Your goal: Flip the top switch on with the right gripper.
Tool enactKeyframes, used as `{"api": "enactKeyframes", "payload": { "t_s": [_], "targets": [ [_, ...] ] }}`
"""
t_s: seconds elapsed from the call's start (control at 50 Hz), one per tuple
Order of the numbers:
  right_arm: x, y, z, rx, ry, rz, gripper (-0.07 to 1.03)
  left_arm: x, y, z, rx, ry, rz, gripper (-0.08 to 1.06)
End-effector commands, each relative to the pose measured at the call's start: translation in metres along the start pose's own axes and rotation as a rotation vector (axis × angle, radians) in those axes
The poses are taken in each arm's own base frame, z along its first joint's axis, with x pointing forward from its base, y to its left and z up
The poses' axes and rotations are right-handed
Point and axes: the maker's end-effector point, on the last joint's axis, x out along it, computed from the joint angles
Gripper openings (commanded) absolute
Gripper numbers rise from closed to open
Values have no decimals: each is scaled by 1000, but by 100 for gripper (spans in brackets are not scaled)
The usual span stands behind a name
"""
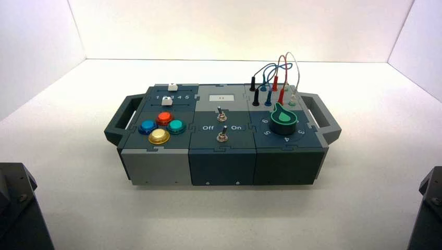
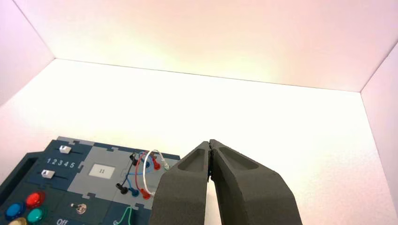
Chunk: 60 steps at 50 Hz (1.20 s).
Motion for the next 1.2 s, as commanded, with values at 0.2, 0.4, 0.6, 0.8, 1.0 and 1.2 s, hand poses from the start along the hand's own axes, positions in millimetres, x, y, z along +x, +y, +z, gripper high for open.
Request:
{"api": "enactKeyframes", "payload": {
  "t_s": [0.2,0.4,0.6,0.8,1.0,1.2],
  "targets": [
    [0,0,6,16,-10,-2,-3,-1,-1,7,4,-20,-3,-3],
    [0,0,6,17,-8,-2,-3,-2,-1,8,4,-24,-4,-3],
    [4,3,3,23,13,13,-3,0,-1,6,2,-12,-4,-3],
    [22,24,-10,-18,130,91,-3,9,-2,0,-5,35,-7,-3],
    [41,59,-36,-104,334,194,-3,14,-5,-5,0,84,-17,-3],
    [45,95,-52,-177,527,283,-3,21,-6,-12,1,141,-20,-3]
  ]
}}
